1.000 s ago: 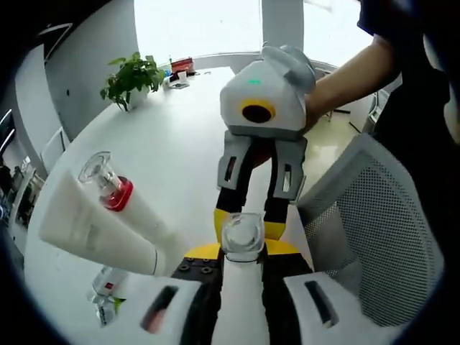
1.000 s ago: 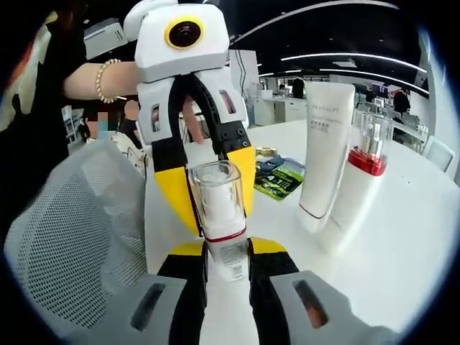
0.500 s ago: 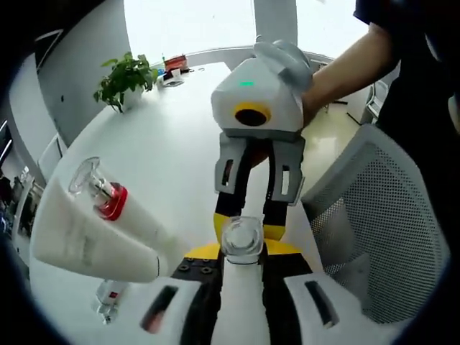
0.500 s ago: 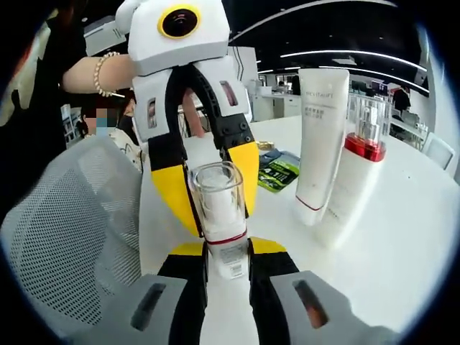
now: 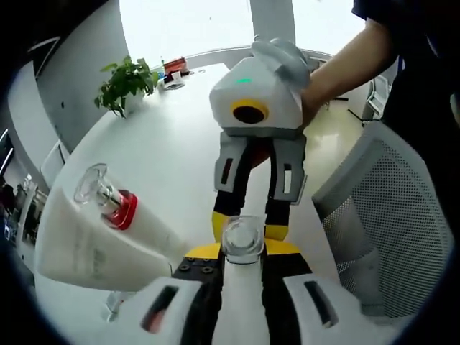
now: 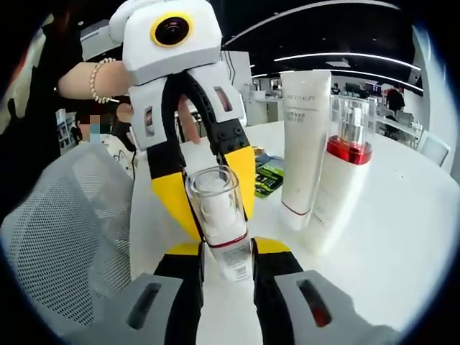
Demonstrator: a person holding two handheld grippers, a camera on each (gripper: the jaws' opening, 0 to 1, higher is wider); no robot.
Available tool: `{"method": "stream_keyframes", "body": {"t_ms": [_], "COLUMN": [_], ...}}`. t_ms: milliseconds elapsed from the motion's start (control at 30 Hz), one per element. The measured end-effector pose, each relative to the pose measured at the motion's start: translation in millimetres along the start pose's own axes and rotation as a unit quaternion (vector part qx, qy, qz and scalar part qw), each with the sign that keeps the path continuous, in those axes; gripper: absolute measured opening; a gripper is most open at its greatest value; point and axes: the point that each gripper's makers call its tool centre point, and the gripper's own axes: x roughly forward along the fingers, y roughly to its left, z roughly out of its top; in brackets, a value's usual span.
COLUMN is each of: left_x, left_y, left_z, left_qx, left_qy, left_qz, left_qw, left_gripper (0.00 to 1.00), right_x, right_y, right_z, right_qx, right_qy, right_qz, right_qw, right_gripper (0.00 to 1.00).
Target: Arrange the skincare products in the storage area until every visible bottle or jar stands upright without overlapping.
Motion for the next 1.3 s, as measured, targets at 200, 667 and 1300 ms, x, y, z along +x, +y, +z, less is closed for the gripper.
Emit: {"method": "stream_keyframes", "body": {"t_ms": [200,667,1300], "left_x": [3.8,10.3,13.7], "left_y": [17.5,38.5,57.3], "left_z": [-1.4,0.0,-0.3], "left_qx": [-0.005,-0.008,-0.028], "left_qy": [-0.003,-0.006,-0.007], "left_qz": [0.004,0.013,0.033], "left_qw": [1.0,0.9999,0.999], "left_gripper": [0.24,0.25,0.25], "right_x": [-6.6,-18.5,-26.2], "right_y": [-11.9,-27.6,-32.4], "right_z": [-1.7,-9.4,-11.8], "right_qx": [0.018,0.046,0.082], "right_qy": [-0.008,-0.012,-0.031], "right_qz": [-0.018,-0.052,-0.074], "right_qw": [0.9996,0.9975,0.9934], "right_gripper": [0.38,0.6,0.78]}}
